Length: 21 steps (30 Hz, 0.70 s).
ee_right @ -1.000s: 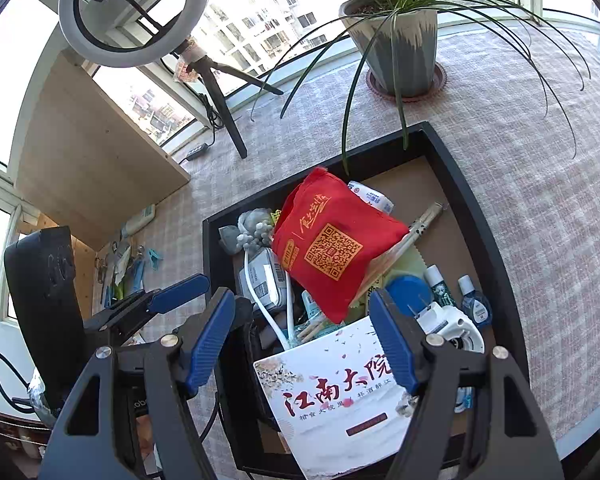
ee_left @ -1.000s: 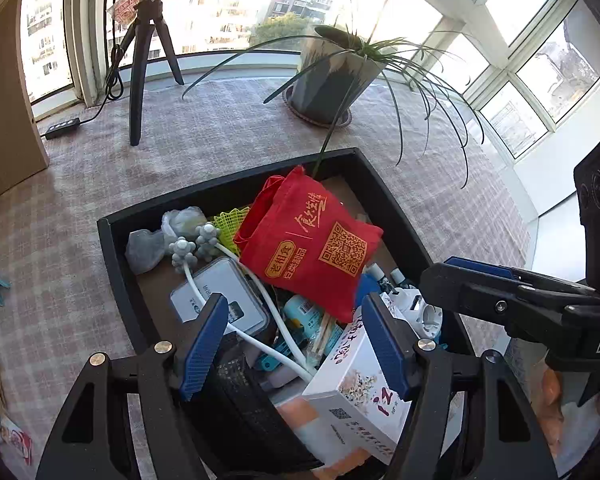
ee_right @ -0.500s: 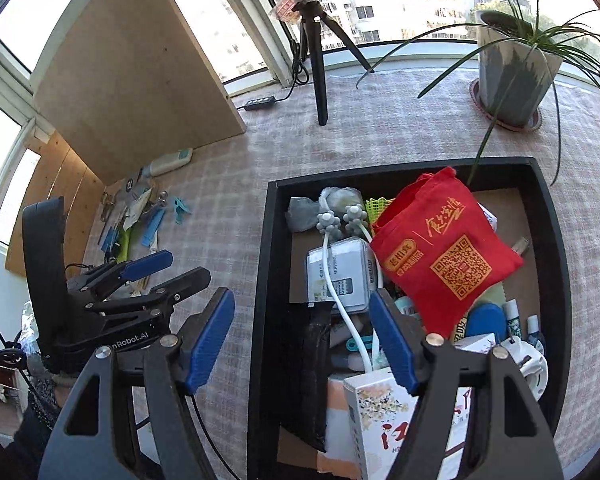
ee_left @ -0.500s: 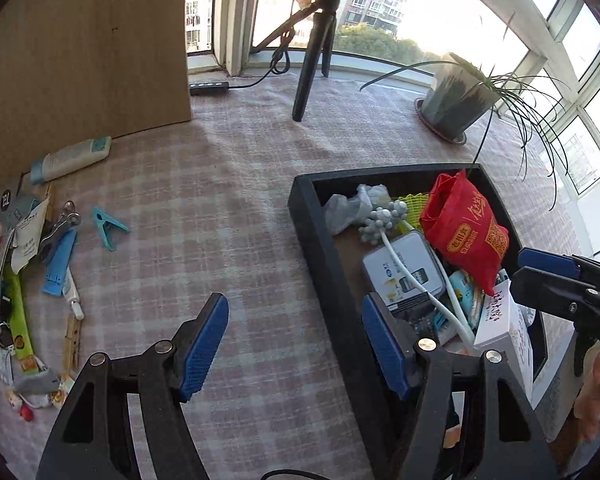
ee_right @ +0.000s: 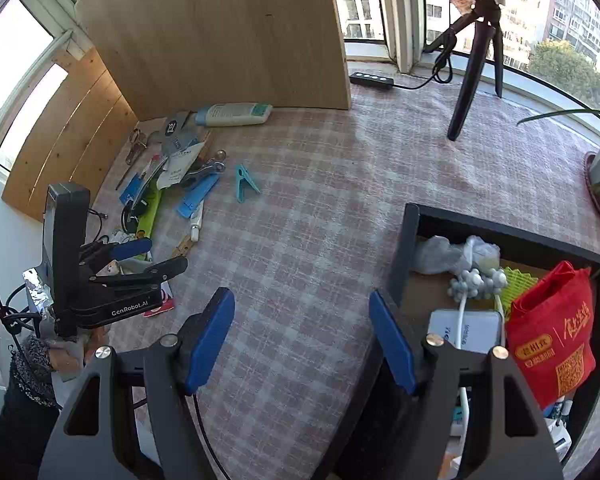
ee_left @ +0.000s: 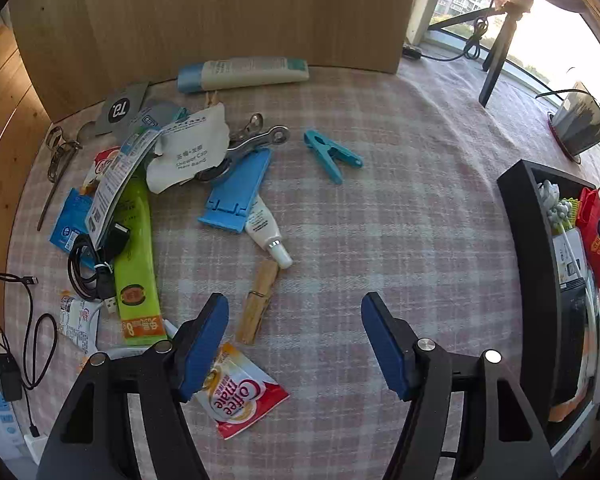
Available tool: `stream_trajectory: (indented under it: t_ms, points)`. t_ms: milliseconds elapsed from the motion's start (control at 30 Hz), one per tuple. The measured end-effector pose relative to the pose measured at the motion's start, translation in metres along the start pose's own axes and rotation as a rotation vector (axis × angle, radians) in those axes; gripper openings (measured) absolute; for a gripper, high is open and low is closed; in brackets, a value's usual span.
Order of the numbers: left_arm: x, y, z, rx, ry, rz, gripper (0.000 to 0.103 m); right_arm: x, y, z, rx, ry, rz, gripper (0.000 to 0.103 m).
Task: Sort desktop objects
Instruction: 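Grasp the blue clothespin with the right gripper while the left grasps the wooden clothespin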
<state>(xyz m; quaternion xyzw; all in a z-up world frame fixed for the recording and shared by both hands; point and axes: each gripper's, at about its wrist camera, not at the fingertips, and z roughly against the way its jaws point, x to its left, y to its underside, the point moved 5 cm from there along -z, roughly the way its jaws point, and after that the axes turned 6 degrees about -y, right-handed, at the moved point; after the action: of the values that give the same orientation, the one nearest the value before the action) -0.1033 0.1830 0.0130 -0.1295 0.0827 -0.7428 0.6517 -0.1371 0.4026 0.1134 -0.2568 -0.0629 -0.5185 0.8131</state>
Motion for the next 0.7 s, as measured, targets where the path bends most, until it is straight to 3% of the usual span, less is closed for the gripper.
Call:
stream_trajectory:
  t_ms: [133, 333, 433, 567, 700]
  points:
    - [0.019, 0.004, -0.011, 0.024, 0.002, 0.012, 0.063, 0.024, -0.027, -0.035, 0.041, -0.014, 0.068, 0.069]
    - [0.028, 0.008, -0.03, 0.067, 0.01, 0.02, 0.048, 0.04, -0.063, -0.109, 0.121, -0.011, 0.093, 0.069]
    - [0.026, 0.01, -0.035, 0.074, 0.013, 0.008, 0.047, 0.044, -0.076, -0.139, 0.153, -0.003, 0.094, 0.069]
    - [0.025, 0.011, -0.046, 0.089, 0.007, 0.0, 0.039, 0.048, -0.093, -0.164, 0.167, 0.021, 0.099, 0.069]
    - [0.025, 0.008, -0.049, 0.078, 0.006, 0.01, 0.039, 0.048, -0.102, -0.182, 0.194, 0.035, 0.091, 0.069]
